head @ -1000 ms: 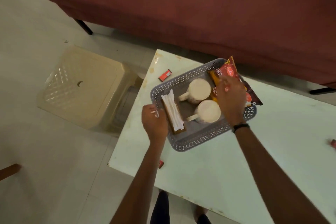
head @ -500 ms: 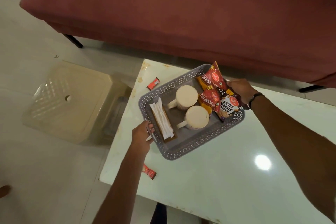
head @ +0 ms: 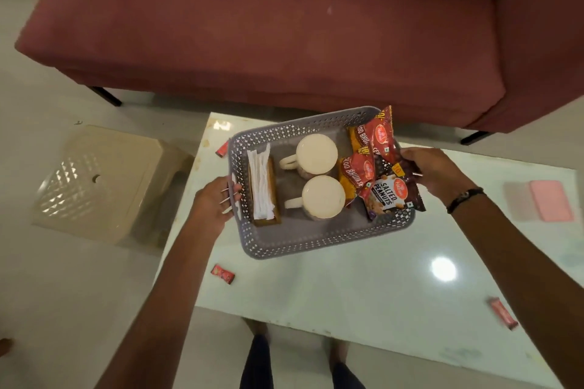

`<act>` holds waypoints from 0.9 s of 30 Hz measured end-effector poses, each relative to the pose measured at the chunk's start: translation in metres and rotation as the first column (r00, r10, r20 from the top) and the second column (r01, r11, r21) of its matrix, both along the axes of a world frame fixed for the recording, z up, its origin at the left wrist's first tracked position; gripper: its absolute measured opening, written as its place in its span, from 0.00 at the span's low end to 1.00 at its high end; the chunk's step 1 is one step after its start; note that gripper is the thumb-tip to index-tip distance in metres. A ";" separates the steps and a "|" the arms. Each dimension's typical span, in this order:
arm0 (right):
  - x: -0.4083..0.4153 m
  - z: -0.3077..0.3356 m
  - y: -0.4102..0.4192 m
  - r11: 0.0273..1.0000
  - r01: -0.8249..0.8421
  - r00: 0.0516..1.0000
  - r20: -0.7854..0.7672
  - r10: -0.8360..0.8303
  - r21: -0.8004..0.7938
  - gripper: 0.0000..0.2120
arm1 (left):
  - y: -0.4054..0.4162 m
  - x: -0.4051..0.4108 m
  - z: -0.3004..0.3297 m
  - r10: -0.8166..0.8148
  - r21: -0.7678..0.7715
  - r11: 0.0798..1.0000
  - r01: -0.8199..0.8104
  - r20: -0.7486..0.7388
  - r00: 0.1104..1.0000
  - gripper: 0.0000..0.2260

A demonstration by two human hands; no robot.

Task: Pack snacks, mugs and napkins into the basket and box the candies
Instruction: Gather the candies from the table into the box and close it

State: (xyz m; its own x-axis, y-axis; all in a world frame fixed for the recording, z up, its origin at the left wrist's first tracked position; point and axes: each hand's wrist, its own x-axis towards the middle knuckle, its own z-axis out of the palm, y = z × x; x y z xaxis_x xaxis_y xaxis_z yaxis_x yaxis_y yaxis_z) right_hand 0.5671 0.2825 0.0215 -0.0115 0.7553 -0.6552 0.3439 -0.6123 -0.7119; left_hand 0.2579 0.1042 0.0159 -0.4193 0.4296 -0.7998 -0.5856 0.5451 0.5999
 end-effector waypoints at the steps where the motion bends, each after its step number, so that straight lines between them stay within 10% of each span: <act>1: 0.015 0.009 -0.006 1.000 0.022 1.000 -0.007 -0.022 -0.003 0.10 | 0.002 0.010 0.008 -0.016 0.000 1.000 0.016 -0.002 1.000 0.06; 27: 0.146 -0.087 -0.105 0.924 0.299 0.948 -0.034 -0.316 -0.238 0.08 | 0.028 0.112 -0.068 -0.251 -0.216 0.947 0.236 -0.048 0.967 0.20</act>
State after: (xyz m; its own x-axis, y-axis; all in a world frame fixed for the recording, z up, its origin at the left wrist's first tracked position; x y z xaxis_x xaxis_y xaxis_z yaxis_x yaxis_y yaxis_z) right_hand 0.7130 0.1772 -0.0651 0.1455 0.5599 -0.8157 0.0670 -0.8281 -0.5565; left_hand 0.3704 0.1327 -0.0524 -0.3838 0.3540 -0.8528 -0.3779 0.7824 0.4949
